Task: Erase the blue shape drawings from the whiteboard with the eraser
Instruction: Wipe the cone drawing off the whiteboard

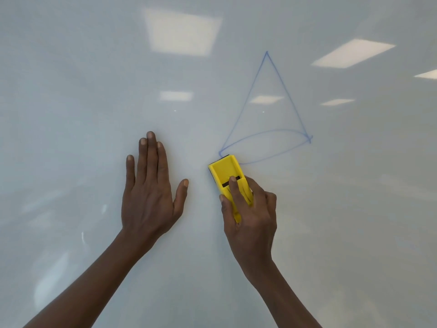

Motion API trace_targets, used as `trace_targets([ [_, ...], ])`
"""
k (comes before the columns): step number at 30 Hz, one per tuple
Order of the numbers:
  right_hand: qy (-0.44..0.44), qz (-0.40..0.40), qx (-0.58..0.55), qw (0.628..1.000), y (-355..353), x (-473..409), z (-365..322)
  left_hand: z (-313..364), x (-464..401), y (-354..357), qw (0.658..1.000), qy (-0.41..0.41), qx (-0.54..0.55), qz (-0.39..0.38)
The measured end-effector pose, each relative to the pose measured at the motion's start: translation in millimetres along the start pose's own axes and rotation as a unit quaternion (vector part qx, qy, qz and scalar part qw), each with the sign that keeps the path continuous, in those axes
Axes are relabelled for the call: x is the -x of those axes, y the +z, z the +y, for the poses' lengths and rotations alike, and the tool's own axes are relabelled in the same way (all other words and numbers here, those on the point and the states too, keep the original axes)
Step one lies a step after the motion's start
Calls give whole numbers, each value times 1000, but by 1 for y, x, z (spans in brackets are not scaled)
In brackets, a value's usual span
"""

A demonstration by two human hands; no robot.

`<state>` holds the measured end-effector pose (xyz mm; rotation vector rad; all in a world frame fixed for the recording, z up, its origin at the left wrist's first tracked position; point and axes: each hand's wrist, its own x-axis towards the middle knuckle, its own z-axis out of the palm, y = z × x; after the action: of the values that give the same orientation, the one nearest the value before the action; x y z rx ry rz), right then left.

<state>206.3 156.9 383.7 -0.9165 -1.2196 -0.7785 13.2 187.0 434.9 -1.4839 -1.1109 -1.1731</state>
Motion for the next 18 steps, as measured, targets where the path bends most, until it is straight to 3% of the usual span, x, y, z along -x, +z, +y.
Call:
trace_targets([
  [6, 34, 28, 5, 999, -3, -35, 16, 0, 1, 0, 1000, -4, -3, -5],
  [13, -30, -3, 17, 999, 6, -52, -6, 2, 1, -1, 1000, -1, -6, 0],
  [18, -30, -6, 26, 999, -7, -33, 20, 1, 2, -1, 1000, -3, -7, -2],
])
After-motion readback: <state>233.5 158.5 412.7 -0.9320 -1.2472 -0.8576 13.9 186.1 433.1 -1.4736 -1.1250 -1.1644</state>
